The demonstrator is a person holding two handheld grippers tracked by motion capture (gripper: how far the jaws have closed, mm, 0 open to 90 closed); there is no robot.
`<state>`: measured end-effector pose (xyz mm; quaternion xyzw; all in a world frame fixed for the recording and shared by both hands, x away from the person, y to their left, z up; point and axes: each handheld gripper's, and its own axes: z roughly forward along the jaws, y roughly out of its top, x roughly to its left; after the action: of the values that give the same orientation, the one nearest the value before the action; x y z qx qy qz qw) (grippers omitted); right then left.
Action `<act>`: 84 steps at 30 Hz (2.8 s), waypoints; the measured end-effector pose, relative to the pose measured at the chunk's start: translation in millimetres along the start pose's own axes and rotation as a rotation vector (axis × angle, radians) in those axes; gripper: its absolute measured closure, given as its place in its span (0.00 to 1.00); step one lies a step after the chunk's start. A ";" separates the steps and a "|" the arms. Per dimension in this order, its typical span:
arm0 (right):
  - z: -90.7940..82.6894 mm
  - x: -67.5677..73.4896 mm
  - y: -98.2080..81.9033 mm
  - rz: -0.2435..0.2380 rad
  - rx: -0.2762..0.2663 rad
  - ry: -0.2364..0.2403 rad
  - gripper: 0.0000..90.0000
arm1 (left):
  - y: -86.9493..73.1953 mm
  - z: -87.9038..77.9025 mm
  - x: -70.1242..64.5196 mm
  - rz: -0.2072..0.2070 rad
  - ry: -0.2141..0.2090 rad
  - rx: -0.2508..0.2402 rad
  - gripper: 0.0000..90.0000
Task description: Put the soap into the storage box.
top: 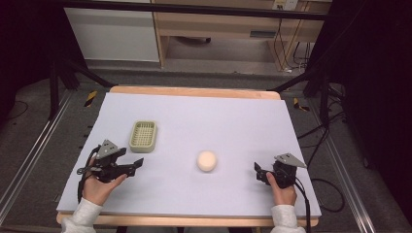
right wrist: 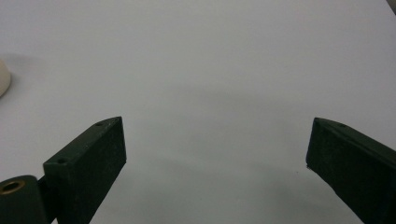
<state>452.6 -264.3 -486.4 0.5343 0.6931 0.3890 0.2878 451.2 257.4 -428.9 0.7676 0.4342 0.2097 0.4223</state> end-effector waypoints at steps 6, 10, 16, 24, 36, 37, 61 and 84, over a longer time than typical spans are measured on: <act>0.3 1.5 0.1 -0.010 0.002 -0.002 0.06 | 6.8 3.8 -5.1 0.013 -0.011 0.002 0.24; 0.4 1.3 0.2 -0.007 0.004 0.001 0.06 | 10.0 7.3 -9.5 0.022 -0.021 0.005 0.24; 0.4 1.0 0.2 -0.004 0.006 0.002 0.06 | 17.2 14.1 -20.2 0.042 -0.040 0.005 0.24; 0.5 0.7 0.3 -0.002 0.007 0.003 0.06 | 26.9 23.1 -33.3 0.060 -0.064 0.006 0.24; 0.5 0.2 0.2 -0.003 0.005 0.004 0.06 | 40.8 37.9 -54.0 0.099 -0.100 0.018 0.23; 0.4 0.4 0.1 -0.004 0.003 0.001 0.06 | 42.0 39.7 -56.6 0.097 -0.105 0.016 0.23; 0.5 1.0 0.3 -0.004 0.007 0.002 0.06 | 50.7 63.7 -80.8 0.118 -0.148 0.040 0.23; 1.9 1.1 0.7 -0.006 0.019 0.006 0.06 | 59.0 82.5 -103.9 0.145 -0.183 0.059 0.21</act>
<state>454.2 -262.7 -486.9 0.5338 0.6991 0.3833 0.2819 481.4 115.5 -421.1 0.8248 0.3433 0.1560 0.4212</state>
